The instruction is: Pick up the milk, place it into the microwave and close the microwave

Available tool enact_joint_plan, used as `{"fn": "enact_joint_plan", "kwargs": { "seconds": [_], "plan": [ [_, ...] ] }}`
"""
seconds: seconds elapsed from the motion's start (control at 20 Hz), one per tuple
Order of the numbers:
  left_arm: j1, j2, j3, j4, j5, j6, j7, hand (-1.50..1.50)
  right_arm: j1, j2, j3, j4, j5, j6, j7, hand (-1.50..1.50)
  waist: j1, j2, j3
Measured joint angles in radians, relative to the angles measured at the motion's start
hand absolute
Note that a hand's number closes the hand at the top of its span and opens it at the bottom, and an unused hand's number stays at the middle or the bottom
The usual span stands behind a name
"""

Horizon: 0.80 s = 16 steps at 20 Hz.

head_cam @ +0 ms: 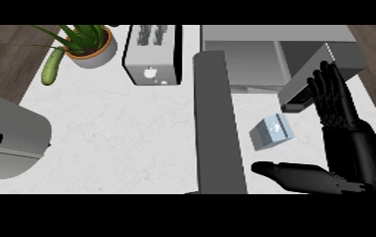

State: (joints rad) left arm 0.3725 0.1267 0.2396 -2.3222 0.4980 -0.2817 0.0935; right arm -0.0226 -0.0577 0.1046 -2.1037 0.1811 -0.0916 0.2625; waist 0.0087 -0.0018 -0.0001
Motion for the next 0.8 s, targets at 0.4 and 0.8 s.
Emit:
{"fn": "enact_joint_plan", "kwargs": {
  "seconds": [0.4,0.8],
  "plan": [
    [0.096,-0.019,0.063,-0.013,0.016,-0.07,-0.008,-1.5,0.046,0.015,-0.054,0.178,0.027,-0.041,-0.133,-1.5,0.002,0.0,0.0],
    [0.156,-0.016,0.143,0.004,0.095,-0.153,-0.028,-1.5,0.096,0.021,-0.122,0.436,0.023,-0.07,-0.348,-1.5,0.004,0.001,0.001]
  ]
}}
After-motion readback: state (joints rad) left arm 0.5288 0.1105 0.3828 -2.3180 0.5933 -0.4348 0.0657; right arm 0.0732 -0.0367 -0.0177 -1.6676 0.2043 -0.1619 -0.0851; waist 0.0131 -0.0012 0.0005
